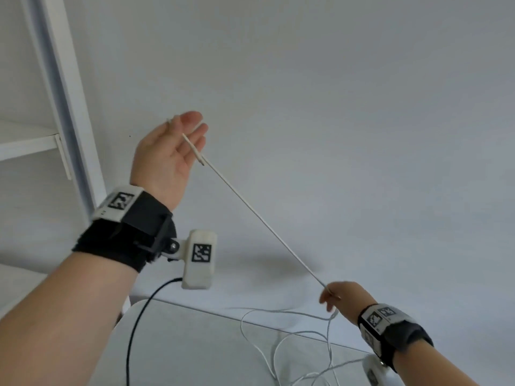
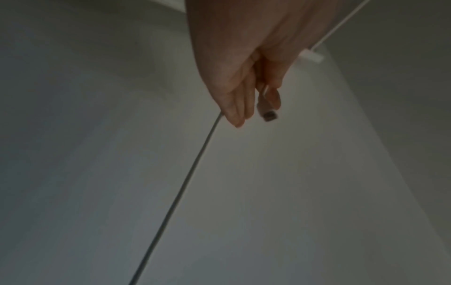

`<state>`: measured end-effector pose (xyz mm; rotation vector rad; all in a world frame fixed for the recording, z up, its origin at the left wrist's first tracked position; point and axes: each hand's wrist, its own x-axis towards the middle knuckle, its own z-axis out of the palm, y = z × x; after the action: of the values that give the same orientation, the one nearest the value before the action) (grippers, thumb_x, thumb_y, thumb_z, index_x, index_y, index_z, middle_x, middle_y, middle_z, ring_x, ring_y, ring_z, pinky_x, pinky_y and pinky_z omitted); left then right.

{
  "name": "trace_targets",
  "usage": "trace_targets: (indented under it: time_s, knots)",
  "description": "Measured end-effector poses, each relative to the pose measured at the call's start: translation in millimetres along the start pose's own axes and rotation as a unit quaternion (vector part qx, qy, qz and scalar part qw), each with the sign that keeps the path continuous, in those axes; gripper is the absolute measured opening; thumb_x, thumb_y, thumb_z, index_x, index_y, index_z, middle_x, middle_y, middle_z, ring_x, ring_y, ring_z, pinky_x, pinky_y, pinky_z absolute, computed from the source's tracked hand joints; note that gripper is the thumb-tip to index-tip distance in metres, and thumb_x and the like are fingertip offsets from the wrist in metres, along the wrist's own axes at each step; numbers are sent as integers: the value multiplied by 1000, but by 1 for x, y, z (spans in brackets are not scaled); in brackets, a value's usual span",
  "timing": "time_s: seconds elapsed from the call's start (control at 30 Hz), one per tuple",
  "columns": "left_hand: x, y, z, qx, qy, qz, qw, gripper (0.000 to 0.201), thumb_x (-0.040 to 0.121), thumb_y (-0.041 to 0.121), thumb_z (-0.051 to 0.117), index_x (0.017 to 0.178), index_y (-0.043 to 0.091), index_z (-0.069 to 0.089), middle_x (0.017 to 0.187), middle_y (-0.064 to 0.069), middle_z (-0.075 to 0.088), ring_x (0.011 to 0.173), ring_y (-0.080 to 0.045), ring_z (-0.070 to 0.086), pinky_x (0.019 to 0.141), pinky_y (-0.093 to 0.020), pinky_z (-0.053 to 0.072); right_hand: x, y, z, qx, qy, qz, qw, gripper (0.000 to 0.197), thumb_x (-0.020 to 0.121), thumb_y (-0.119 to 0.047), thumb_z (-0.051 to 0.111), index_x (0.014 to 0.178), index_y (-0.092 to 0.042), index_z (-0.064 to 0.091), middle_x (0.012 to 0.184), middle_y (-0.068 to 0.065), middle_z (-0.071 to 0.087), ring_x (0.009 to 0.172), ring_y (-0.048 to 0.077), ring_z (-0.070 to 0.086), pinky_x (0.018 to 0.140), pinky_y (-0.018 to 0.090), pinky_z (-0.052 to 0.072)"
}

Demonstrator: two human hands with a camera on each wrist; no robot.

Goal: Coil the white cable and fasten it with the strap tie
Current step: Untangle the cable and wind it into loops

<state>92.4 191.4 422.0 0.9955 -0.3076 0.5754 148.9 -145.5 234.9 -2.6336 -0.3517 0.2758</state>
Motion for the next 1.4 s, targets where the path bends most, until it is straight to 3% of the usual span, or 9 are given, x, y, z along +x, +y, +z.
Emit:
trace_targets:
  time_s: [0.17, 0.27, 0.43, 0.73, 0.87, 0.97, 1.1, 1.23, 1.4]
  knots:
    - [-6, 4, 12, 101, -67, -22, 992, 25, 97, 16, 42, 98, 11, 66, 119, -4, 64, 117, -18, 59, 107, -33, 40, -7, 19, 12, -172, -43, 62, 982, 40, 90, -24, 46, 55, -44, 50, 110, -12, 65, 111, 10, 56, 96, 24, 40]
    - [-17, -12, 23, 156, -110, -59, 980, 33, 95, 12, 45, 81, 20, 74, 110, 9, 68, 120, -12, 56, 111, -34, 34, -2, 9, 14, -66, -55, 10, 996, 46, 89, -28, 53, 49, -49, 58, 100, -7, 68, 103, 9, 59, 95, 26, 41]
    - [-31, -35, 23, 241, -159, -100, 952, 27, 95, 14, 48, 90, 26, 72, 126, 2, 62, 118, -11, 58, 108, -32, 37, 2, -33, 1, 213, 86, -78, 970, 25, 89, -5, 51, 87, -25, 65, 55, -11, 66, 65, 1, 62, 77, 23, 49]
    - [-51, -62, 7, 418, -234, -163, 863, 16, 91, 27, 56, 101, 31, 68, 113, 8, 68, 102, -5, 63, 103, -29, 43, -20, -111, -30, 302, 67, -198, 930, 25, 90, -11, 53, 75, -24, 68, 80, -11, 64, 66, -6, 54, 60, 11, 46]
    - [-60, -68, 4, 451, -279, -212, 821, 28, 94, 26, 51, 106, 9, 69, 98, 4, 69, 72, 12, 60, 75, -8, 45, -21, -133, -39, 354, 104, -218, 904, 27, 90, -6, 50, 72, -20, 65, 77, -9, 63, 63, -6, 53, 59, 12, 46]
    - [-67, -64, 3, 363, -278, -290, 841, 26, 97, 18, 45, 109, 8, 65, 105, -7, 71, 97, -13, 69, 90, -20, 50, -16, -141, -47, 360, 147, -204, 898, 25, 91, -10, 50, 73, -18, 65, 64, -16, 60, 57, -5, 50, 60, 16, 47]
    - [-77, -57, 4, 283, -273, -336, 856, 30, 99, 16, 38, 109, 4, 64, 96, -12, 75, 88, -26, 72, 87, -29, 55, -8, -145, -56, 361, 190, -185, 894, 21, 92, -15, 49, 77, -14, 64, 46, -24, 53, 49, -5, 47, 60, 19, 46]
    - [-77, -52, 7, 137, -177, -347, 911, 33, 99, 18, 37, 97, 1, 65, 59, -2, 57, 48, -14, 54, 67, -32, 59, -3, -146, -54, 326, 218, -193, 899, 26, 91, -17, 50, 71, -24, 64, 71, 1, 58, 59, 3, 48, 54, 11, 46]
    - [-80, -49, 8, 186, -206, -351, 894, 32, 99, 23, 38, 95, 6, 65, 55, 6, 38, 44, -7, 30, 47, -19, 40, -5, -151, -56, 266, 181, -179, 930, 25, 91, -18, 51, 71, -26, 64, 74, 3, 65, 67, 12, 53, 64, 24, 49]
